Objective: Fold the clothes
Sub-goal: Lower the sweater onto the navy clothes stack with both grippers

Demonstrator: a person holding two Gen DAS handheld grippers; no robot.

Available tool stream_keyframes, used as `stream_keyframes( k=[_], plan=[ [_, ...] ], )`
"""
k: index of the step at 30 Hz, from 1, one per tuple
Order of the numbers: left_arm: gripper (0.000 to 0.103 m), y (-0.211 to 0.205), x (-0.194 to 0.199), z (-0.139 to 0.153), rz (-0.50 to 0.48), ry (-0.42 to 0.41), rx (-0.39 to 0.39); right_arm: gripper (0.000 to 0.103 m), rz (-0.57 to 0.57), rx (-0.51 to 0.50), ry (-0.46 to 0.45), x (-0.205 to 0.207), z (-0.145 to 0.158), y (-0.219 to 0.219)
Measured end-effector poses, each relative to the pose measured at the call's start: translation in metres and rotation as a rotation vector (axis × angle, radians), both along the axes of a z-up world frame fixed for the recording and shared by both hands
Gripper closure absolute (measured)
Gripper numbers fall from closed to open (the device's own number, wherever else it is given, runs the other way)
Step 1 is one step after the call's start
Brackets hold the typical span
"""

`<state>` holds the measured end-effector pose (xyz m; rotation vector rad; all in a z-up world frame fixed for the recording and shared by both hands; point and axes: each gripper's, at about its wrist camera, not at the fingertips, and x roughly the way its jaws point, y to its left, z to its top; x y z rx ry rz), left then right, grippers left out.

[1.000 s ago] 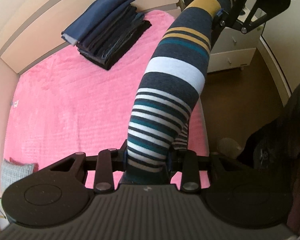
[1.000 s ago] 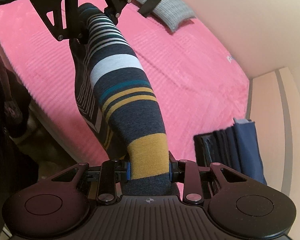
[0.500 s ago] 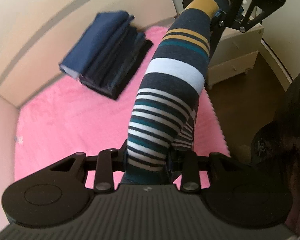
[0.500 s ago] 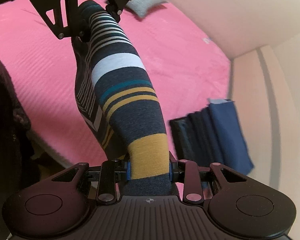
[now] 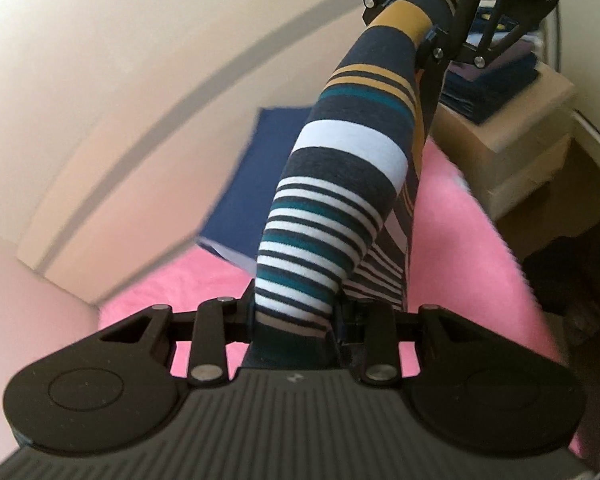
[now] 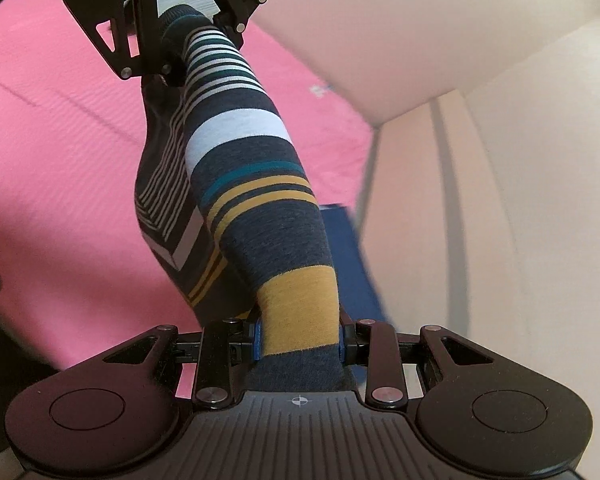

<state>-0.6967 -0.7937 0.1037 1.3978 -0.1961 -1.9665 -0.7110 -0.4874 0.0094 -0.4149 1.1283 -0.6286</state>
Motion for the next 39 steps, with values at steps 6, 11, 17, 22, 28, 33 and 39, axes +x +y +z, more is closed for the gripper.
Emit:
stream_keyframes(
  k=[6, 11, 17, 22, 28, 33, 39],
  plan=[
    [0.073, -0.049, -0.021, -0.028, 0.056, -0.032, -0.068, 0.073, 0.038, -0.076, -0.053, -0.045, 0.032, -0.117],
    [0.073, -0.069, -0.007, -0.051, 0.116, -0.081, -0.178, 0.072, 0.07, -0.214, -0.114, -0.071, 0.051, -0.191],
    [0.072, -0.071, 0.003, -0.167, 0.125, -0.172, -0.234, 0.072, 0.079, -0.215, -0.116, -0.082, -0.053, -0.227],
    [0.075, -0.029, 0.013, -0.323, 0.137, -0.257, 0.025, 0.068, 0.117, -0.081, 0.004, -0.084, -0.173, -0.207],
    [0.073, 0.064, 0.064, -0.355, 0.15, -0.272, -0.047, 0.041, 0.087, -0.133, -0.001, -0.1, -0.179, -0.176],
    [0.068, 0.103, 0.082, -0.354, 0.126, -0.282, -0.08, 0.04, 0.054, -0.142, 0.035, -0.118, -0.169, -0.172],
    [0.076, 0.116, 0.091, -0.369, 0.118, -0.291, -0.08, 0.041, 0.095, -0.169, 0.053, -0.114, -0.172, -0.187]
  ],
)
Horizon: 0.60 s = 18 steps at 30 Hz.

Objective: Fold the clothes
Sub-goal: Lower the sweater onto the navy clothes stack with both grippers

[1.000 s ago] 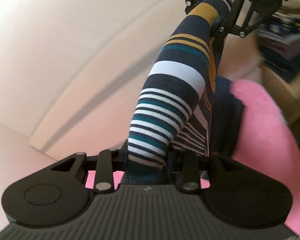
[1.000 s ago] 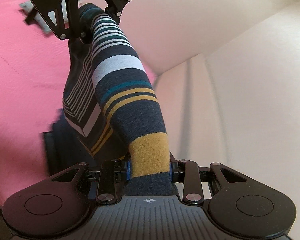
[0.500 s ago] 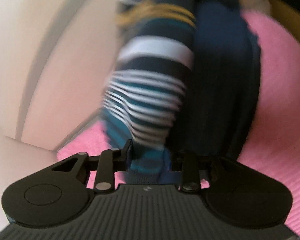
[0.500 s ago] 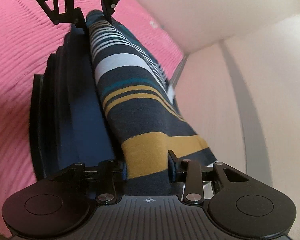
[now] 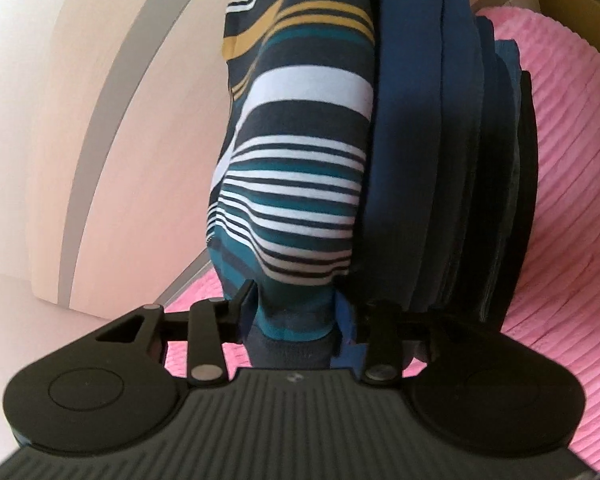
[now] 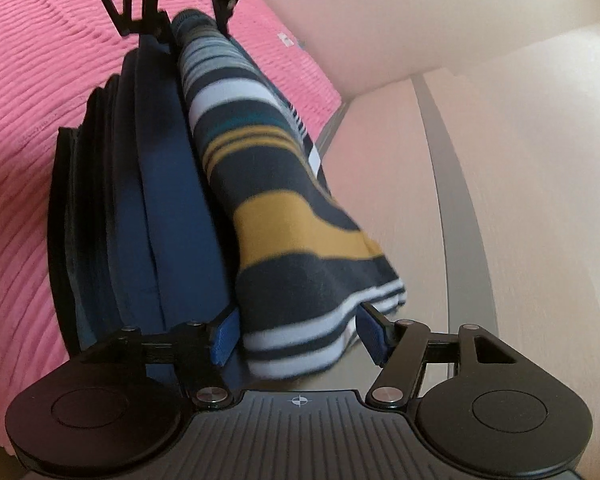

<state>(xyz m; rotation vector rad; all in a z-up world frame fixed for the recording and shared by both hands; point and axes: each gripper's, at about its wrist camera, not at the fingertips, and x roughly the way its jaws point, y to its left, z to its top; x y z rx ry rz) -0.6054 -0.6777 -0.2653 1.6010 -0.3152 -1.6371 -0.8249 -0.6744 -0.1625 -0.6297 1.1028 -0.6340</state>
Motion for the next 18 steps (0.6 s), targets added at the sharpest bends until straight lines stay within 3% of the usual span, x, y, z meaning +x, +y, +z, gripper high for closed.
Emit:
stream_keyframes(
  k=[1, 2, 5, 8, 10, 13, 15, 18],
  plan=[
    [0.078, 0.006, 0.005, 0.001, 0.011, 0.007, 0.002, 0.042, 0.006, 0.01, 0.002, 0.002, 0.0, 0.001],
    [0.081, 0.011, 0.012, 0.004, 0.022, 0.014, -0.002, 0.064, 0.009, 0.028, 0.019, 0.008, -0.002, 0.0],
    [0.085, 0.027, 0.02, 0.018, 0.05, 0.02, -0.047, 0.068, -0.002, 0.062, 0.022, 0.011, 0.002, -0.009],
    [0.086, 0.051, 0.021, 0.045, 0.057, 0.03, -0.13, 0.069, -0.052, 0.019, -0.061, 0.002, 0.021, -0.004],
    [0.086, 0.07, 0.018, 0.047, 0.043, 0.031, -0.132, 0.068, -0.064, 0.045, -0.041, 0.001, 0.003, 0.004],
    [0.085, 0.095, 0.021, 0.019, 0.041, 0.005, -0.065, 0.068, -0.031, 0.067, 0.034, 0.0, -0.027, 0.016],
    [0.085, 0.105, 0.023, 0.002, 0.046, -0.02, -0.053, 0.068, -0.036, 0.071, 0.019, -0.002, -0.024, 0.017],
    [0.084, 0.114, 0.029, 0.003, 0.093, 0.01, -0.059, 0.068, -0.048, 0.071, 0.019, -0.006, -0.017, 0.014]
  ],
)
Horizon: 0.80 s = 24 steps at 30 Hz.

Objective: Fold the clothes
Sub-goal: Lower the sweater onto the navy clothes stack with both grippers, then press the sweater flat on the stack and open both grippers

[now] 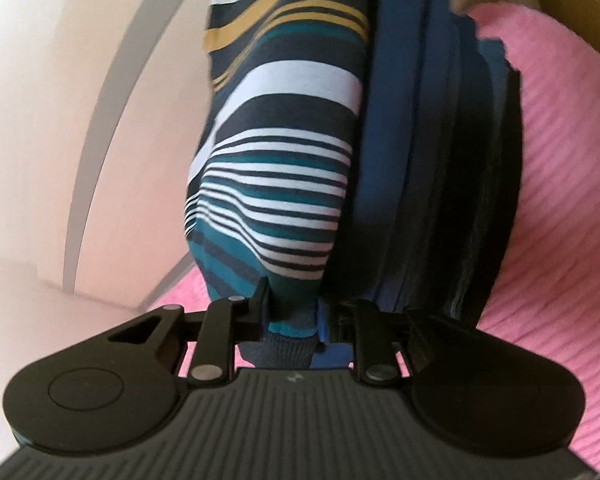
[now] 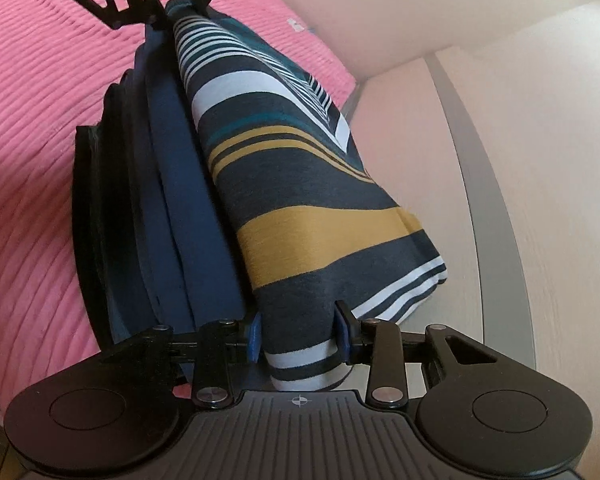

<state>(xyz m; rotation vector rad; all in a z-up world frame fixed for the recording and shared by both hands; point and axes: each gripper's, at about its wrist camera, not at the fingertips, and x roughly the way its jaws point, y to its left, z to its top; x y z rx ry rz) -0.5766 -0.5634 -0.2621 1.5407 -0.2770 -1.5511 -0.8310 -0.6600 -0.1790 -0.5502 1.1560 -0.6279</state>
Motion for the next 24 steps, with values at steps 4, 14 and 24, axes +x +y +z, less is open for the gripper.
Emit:
stream_keyframes(
  k=[4, 14, 24],
  plan=[
    [0.078, 0.008, -0.003, 0.002, 0.016, 0.026, 0.004, 0.068, 0.0, -0.004, 0.008, -0.008, 0.001, 0.003],
    [0.075, 0.024, 0.043, 0.076, 0.316, 0.453, -0.005, 0.065, -0.06, 0.002, -0.017, 0.005, -0.015, 0.001],
    [0.083, -0.033, 0.05, 0.059, 0.437, 0.691, 0.108, 0.061, -0.113, 0.074, -0.034, 0.022, 0.0, -0.001]
  ],
)
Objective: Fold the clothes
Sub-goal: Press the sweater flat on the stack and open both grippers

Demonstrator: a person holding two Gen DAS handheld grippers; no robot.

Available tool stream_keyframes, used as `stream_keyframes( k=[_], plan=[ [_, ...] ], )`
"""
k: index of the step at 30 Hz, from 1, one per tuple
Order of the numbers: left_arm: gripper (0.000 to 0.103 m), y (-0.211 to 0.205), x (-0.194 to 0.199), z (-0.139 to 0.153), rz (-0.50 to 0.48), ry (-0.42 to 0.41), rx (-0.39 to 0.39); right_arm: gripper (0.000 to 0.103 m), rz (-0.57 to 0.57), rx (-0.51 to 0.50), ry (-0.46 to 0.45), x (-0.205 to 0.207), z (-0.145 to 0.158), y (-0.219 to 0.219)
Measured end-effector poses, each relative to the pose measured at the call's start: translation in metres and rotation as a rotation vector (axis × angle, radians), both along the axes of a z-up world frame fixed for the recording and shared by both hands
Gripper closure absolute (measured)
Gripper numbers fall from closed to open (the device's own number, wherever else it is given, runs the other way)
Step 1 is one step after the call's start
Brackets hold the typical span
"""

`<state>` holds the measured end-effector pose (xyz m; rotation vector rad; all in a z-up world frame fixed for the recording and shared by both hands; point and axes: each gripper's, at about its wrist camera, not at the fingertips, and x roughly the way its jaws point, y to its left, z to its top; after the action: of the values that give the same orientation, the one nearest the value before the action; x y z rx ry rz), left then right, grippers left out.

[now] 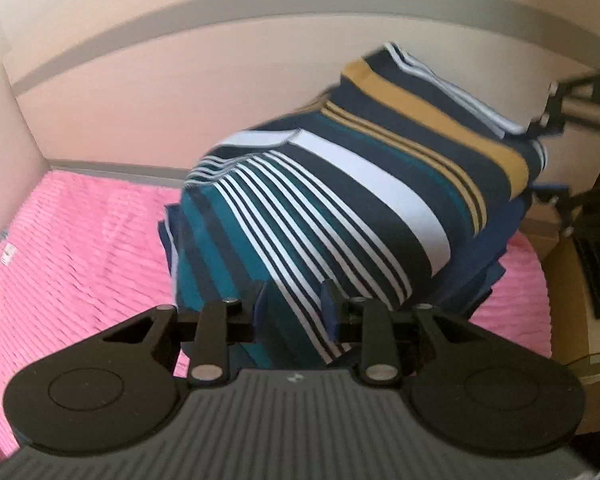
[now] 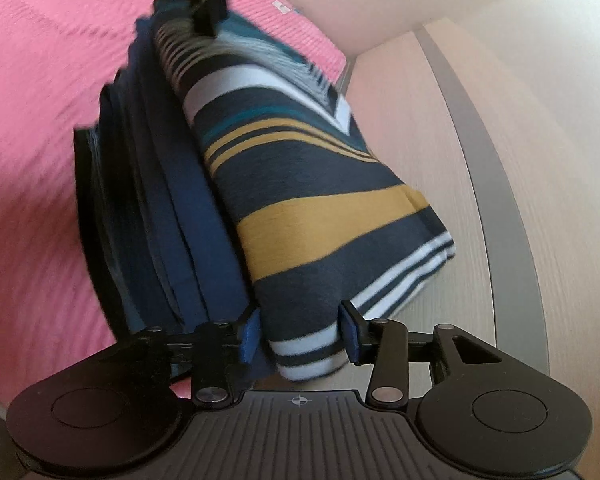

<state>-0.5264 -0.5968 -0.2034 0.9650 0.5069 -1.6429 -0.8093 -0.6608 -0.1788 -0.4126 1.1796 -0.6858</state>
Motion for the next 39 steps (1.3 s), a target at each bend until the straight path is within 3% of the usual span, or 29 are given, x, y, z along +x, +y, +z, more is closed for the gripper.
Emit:
stream_keyframes(
  k=[2, 6, 9, 12, 18, 25, 32, 35, 39],
  plan=[
    [0.085, 0.0, 0.001, 0.003, -0.004, 0.009, 0.001, 0.061, -0.063, 0.072, -0.084, 0.002, 0.024, -0.003],
    [0.088, -0.001, 0.0, 0.002, -0.006, 0.015, 0.0, 0.061, -0.177, 0.222, -0.392, 0.005, 0.072, -0.02],
    [0.088, -0.003, -0.001, 0.001, -0.005, 0.018, 0.0, 0.061, -0.312, 0.349, -0.529, 0.005, 0.064, -0.055],
    [0.087, 0.0, 0.001, 0.002, -0.006, 0.029, 0.014, 0.062, -0.381, 0.467, -0.52, -0.007, 0.026, -0.073],
    [0.072, 0.009, 0.003, -0.006, -0.014, 0.024, 0.046, 0.061, -0.379, 0.475, -0.537, -0.017, 0.002, -0.041],
    [0.071, -0.007, 0.005, 0.0, -0.004, 0.007, 0.038, 0.06, -0.387, 0.464, -0.548, -0.006, 0.008, -0.054],
    [0.069, 0.01, 0.003, 0.008, 0.027, -0.039, 0.008, 0.032, -0.406, 0.39, -0.527, 0.005, 0.022, -0.046],
    [0.059, 0.024, 0.009, 0.015, 0.091, -0.013, -0.002, 0.018, -0.399, 0.377, -0.546, 0.002, 0.032, -0.036],
    [0.043, 0.045, 0.013, 0.019, 0.187, 0.03, 0.004, 0.017, -0.393, 0.393, -0.538, 0.0, 0.028, -0.017]
  ],
)
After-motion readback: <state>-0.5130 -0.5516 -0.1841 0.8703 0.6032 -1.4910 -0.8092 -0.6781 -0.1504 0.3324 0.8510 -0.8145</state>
